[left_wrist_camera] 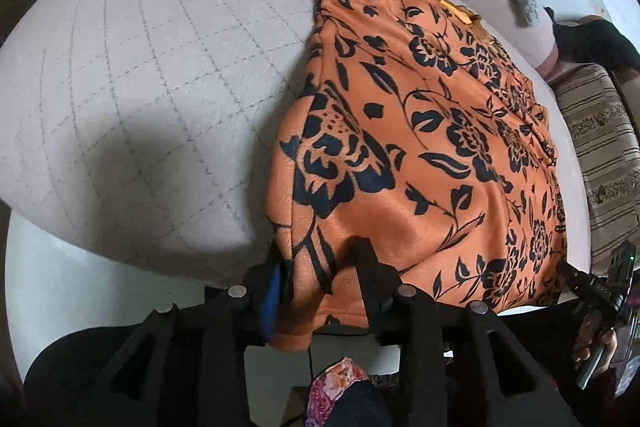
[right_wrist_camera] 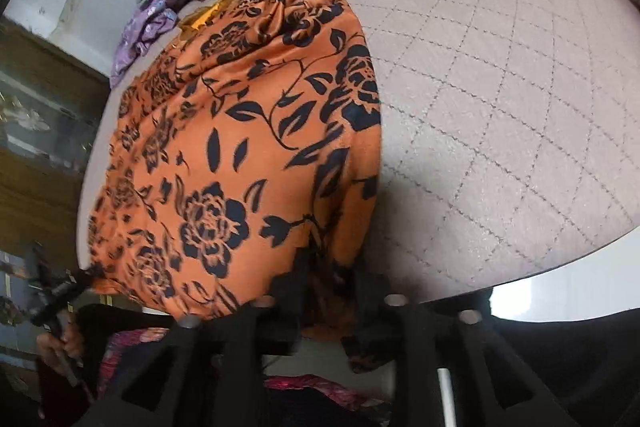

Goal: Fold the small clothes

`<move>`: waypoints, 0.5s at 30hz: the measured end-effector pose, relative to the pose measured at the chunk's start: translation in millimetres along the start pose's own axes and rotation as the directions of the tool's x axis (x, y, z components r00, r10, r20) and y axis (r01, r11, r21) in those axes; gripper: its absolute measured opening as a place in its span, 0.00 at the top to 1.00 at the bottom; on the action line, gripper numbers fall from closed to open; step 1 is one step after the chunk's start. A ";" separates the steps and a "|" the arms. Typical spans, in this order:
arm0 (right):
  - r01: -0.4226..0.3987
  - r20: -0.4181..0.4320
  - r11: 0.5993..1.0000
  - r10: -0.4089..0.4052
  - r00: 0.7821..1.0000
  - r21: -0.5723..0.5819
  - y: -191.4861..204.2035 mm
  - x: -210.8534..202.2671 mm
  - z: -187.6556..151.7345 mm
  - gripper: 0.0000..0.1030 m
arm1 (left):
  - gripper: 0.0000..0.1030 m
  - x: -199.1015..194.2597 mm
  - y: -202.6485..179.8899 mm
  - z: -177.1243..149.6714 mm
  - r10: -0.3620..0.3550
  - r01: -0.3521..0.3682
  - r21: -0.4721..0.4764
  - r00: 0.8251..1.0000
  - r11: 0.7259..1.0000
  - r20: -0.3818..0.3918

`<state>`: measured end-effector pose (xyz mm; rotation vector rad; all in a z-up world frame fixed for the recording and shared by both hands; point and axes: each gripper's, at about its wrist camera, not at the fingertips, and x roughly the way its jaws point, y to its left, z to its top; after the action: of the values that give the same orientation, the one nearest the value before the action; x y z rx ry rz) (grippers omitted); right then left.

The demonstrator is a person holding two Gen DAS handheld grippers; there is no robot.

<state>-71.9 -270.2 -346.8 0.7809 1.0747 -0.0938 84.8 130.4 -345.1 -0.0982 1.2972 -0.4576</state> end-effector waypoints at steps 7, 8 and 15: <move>0.107 0.012 0.985 -0.106 0.994 -0.136 17.6 12.1 -12.4 0.84 | 0.94 -7.6 -14.0 3.0 -0.045 0.043 0.092 0.999 0.995 0.024; 0.074 0.002 0.988 -0.074 0.997 -0.139 16.6 10.4 -10.5 0.89 | 0.94 -10.7 -13.7 5.4 -0.058 0.055 0.092 0.998 0.994 0.027; -0.252 0.081 0.962 0.261 0.962 -0.101 29.1 -41.4 19.4 0.89 | 0.94 -60.0 -17.0 41.2 -0.140 0.124 0.150 0.985 0.981 0.103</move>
<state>-65.5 -272.9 -293.1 0.8203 0.8749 0.1367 107.3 130.2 -273.9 -0.0886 1.1471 -0.6490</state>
